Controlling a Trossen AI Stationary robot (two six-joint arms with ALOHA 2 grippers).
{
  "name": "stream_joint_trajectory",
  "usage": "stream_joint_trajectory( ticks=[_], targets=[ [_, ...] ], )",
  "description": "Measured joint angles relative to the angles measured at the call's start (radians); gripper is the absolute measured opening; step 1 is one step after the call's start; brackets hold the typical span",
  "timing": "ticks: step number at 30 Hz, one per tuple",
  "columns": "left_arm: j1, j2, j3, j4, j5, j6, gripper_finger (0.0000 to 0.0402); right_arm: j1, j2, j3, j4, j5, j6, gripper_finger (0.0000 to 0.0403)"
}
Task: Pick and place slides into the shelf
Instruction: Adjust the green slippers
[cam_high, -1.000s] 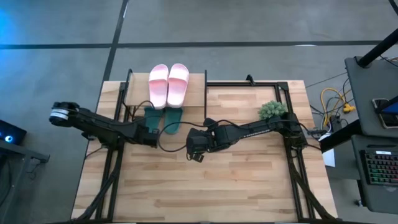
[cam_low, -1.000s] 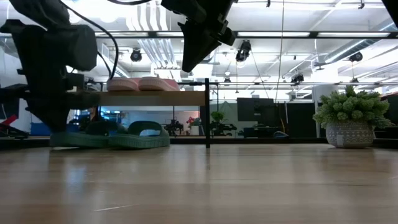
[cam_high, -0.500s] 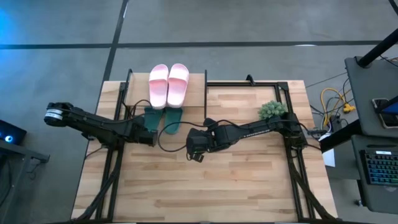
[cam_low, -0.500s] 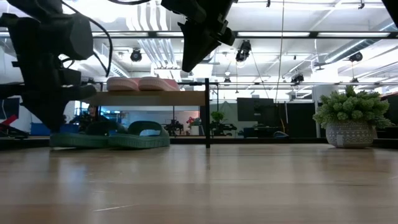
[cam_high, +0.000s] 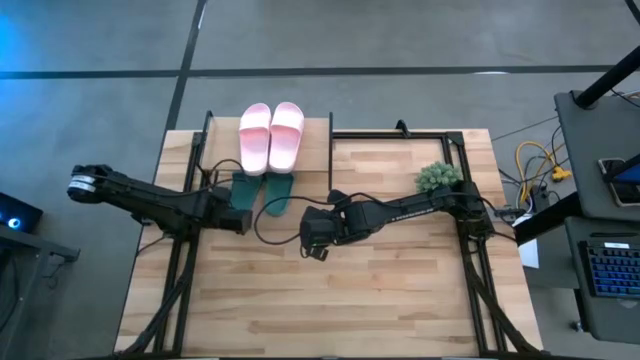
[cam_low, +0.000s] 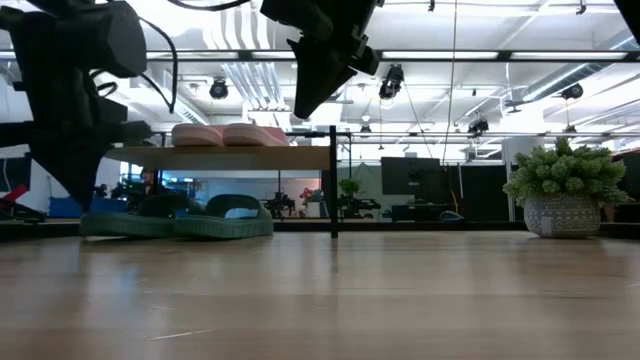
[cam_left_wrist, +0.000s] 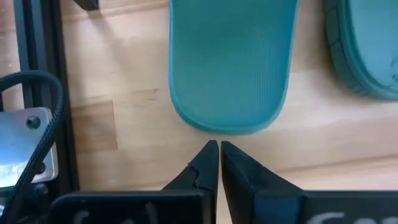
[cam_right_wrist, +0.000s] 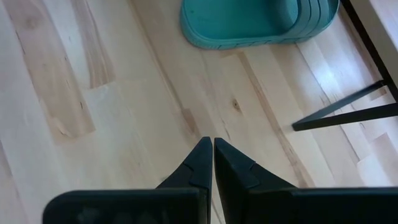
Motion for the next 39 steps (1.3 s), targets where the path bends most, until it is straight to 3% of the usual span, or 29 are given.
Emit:
stream_joint_trajectory(
  ticks=[15,26,39],
  targets=[
    [0.014,0.155,-0.012,0.016,0.054,0.056,0.0004,0.000,0.000,-0.034,0.000,0.007,-0.002,0.0009],
    [0.031,0.337,-0.006,0.013,0.004,0.019,0.0004,0.000,0.000,-0.045,0.000,-0.002,-0.002,0.0009],
    [0.036,0.407,0.002,0.138,-0.069,0.056,0.0004,0.000,0.000,-0.047,-0.002,-0.002,-0.018,0.0009]
  ],
)
